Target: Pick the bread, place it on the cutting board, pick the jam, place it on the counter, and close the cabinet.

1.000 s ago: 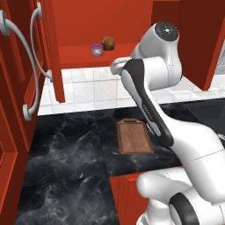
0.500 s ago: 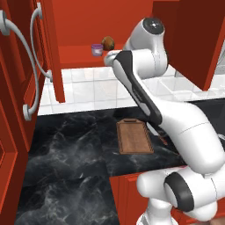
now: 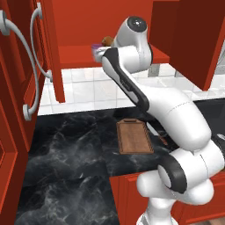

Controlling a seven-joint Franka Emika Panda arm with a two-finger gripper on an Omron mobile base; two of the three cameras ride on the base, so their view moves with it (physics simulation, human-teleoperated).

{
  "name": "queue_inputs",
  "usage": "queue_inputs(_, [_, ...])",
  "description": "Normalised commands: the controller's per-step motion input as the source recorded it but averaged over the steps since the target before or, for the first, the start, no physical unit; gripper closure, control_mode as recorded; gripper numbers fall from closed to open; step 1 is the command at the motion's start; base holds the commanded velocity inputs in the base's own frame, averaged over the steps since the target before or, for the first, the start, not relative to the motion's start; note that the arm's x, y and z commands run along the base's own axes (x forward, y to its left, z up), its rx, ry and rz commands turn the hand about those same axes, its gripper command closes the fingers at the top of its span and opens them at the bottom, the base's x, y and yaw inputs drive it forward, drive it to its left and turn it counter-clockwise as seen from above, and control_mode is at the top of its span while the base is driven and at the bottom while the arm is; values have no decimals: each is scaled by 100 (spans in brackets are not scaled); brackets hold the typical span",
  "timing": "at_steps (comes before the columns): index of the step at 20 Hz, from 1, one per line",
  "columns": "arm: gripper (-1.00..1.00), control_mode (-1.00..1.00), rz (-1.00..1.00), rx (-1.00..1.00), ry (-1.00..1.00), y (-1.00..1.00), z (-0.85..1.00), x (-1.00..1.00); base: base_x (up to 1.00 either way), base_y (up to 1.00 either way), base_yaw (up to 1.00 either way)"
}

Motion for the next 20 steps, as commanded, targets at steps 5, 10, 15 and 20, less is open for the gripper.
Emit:
queue_inputs(5, [-100,-100,0,0,0,27,0,63,0,0,0])
queue_inputs(10, [-100,-100,0,0,0,19,0,69,0,0,0])
queue_inputs(15, [-100,-100,0,0,0,11,0,60,0,0,0])
queue_inputs(20, [-100,-100,0,0,2,4,0,45,0,0,0])
